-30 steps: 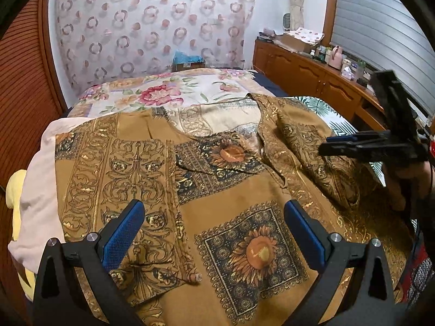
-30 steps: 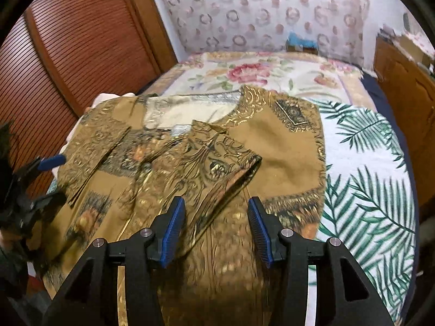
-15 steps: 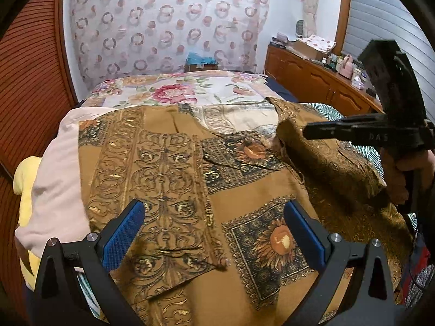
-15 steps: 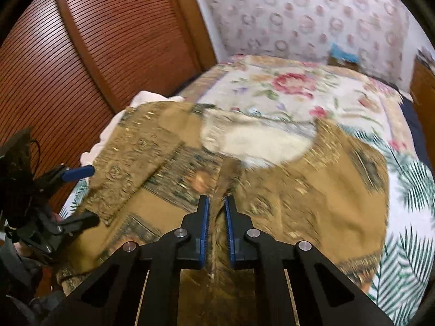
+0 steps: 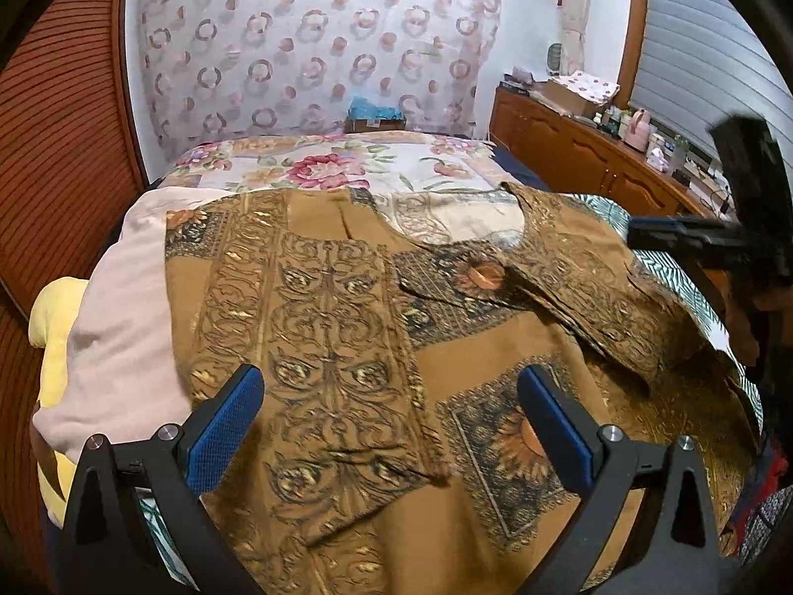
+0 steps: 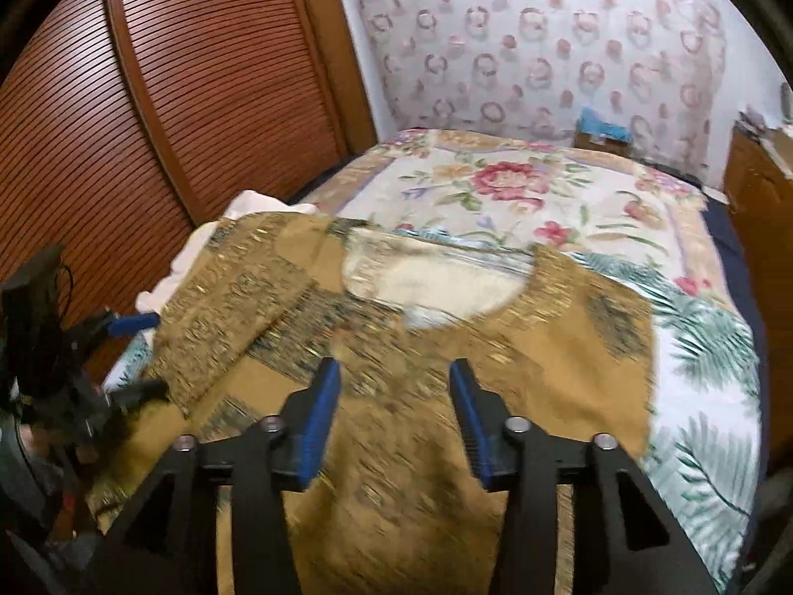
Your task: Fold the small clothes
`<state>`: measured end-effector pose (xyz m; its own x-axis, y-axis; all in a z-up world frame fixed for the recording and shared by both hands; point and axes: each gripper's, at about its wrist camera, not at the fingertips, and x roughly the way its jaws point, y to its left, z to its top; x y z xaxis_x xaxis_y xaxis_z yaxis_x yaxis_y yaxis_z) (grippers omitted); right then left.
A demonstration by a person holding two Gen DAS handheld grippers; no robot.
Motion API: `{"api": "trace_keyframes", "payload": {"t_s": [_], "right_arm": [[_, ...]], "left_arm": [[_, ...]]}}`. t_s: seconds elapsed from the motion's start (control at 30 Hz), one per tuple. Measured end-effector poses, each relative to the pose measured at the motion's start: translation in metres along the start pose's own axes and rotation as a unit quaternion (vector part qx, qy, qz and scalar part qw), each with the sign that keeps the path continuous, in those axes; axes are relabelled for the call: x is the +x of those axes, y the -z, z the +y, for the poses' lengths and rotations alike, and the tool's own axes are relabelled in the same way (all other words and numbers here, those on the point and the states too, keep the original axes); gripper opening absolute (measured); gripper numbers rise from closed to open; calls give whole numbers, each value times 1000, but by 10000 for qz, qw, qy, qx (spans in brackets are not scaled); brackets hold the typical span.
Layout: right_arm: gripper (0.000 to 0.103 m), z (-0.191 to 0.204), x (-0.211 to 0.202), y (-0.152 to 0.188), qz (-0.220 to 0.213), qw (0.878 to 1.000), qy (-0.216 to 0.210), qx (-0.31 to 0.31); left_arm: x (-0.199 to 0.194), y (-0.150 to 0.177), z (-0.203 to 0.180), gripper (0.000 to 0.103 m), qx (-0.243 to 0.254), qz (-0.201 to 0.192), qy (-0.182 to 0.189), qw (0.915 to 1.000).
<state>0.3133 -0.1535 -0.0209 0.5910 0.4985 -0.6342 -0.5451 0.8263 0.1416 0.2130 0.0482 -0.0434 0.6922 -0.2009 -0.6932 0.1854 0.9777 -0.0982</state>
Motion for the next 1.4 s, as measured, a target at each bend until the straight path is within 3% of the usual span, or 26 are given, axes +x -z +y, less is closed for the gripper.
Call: {"api": "trace_keyframes", "payload": {"t_s": [0.23,0.4,0.67,1.0,1.2,1.27,1.33,1.4], "right_arm": [[56,-45,-12,13,9,9949,998,175],[56,-65,0,14,14,9902,1324,435],[56,-87,28,0,189,9885,1280,780],[56,-87,56,-14,289,9913,1045,747],[56,-86,70,-13,324,9913,1160,528],[57,-85,71,-11,276,9910,1222,468],[58,-80,72,-10,267,9904,1307,363],[58,-78,73,-9,288,9898,1364,303]], "left_arm": [[7,-26,41,103,-219,-121,-280,9993],[18,-39,70,102,-339,-39,-514,9981],[44,-50,109,84,-634,166,-541,9964],[65,-55,124,58,-725,358,-538,9953],[72,-53,127,58,-813,449,-567,9941],[71,-54,125,50,-785,418,-529,9946],[69,-55,122,35,-777,353,-413,9955],[67,-56,120,32,-745,314,-398,9959]]}}
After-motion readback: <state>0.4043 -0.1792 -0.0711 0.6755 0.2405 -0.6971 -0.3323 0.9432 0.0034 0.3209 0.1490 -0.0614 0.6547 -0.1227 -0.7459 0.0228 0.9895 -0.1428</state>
